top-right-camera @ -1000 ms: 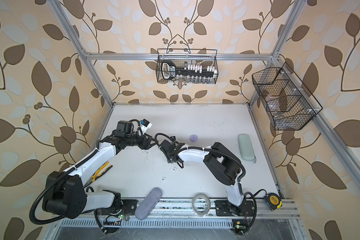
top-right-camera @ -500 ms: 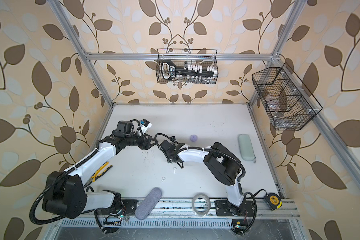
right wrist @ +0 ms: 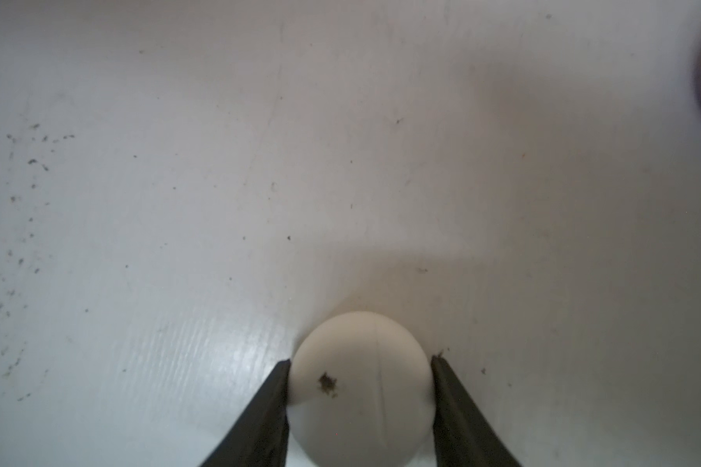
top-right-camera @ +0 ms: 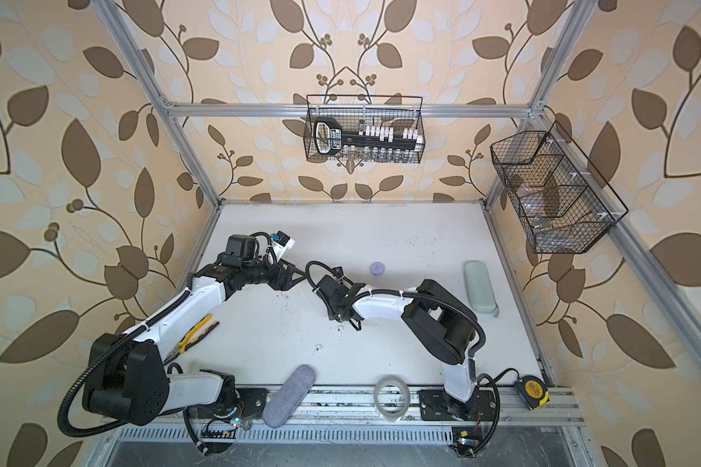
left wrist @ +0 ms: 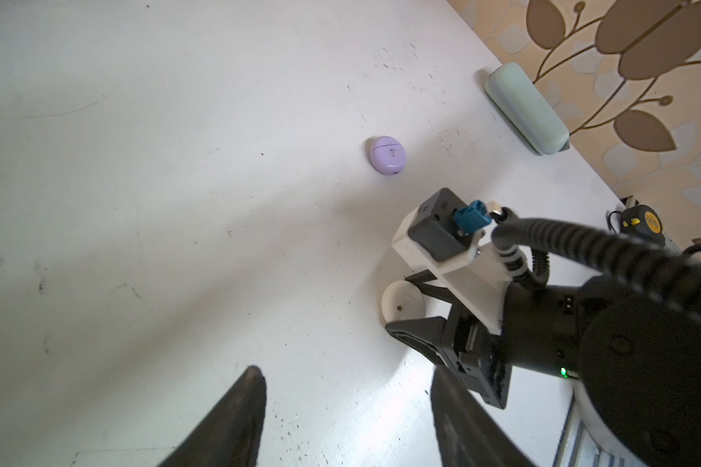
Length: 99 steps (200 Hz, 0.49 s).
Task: Insert the wireless bluetooth earbuds into the charging case
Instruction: 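Lower the right gripper around the small white round case and close it, then lift the white case with the right gripper while the left gripper moves toward it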
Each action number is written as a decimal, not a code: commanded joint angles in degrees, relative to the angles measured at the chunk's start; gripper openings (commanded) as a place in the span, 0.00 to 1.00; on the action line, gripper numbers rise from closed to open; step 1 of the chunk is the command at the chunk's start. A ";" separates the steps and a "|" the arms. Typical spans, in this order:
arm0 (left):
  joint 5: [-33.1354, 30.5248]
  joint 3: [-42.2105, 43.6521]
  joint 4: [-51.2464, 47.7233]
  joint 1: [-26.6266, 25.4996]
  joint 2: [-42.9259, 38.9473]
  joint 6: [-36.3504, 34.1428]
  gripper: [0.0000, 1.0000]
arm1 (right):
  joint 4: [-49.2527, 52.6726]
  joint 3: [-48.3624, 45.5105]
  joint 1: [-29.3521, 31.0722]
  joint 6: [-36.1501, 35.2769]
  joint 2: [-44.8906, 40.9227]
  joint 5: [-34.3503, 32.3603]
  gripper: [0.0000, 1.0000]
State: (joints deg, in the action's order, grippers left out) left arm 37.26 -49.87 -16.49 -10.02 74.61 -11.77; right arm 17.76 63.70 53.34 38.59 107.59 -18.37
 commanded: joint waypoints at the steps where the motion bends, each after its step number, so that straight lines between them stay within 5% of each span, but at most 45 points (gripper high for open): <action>1: 0.63 -1.44 -0.56 0.62 -0.78 0.17 0.66 | -4.44 -3.50 0.37 -2.83 -4.39 0.87 0.44; 99: 1.71 -7.68 -6.63 0.62 1.16 0.71 0.67 | -13.00 -13.94 5.18 -14.04 -19.45 -1.51 0.43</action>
State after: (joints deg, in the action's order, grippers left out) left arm 37.10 -53.63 -20.16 -10.02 75.55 -11.33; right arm 8.29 52.14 57.25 28.71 91.92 -18.13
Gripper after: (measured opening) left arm 0.664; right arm 0.479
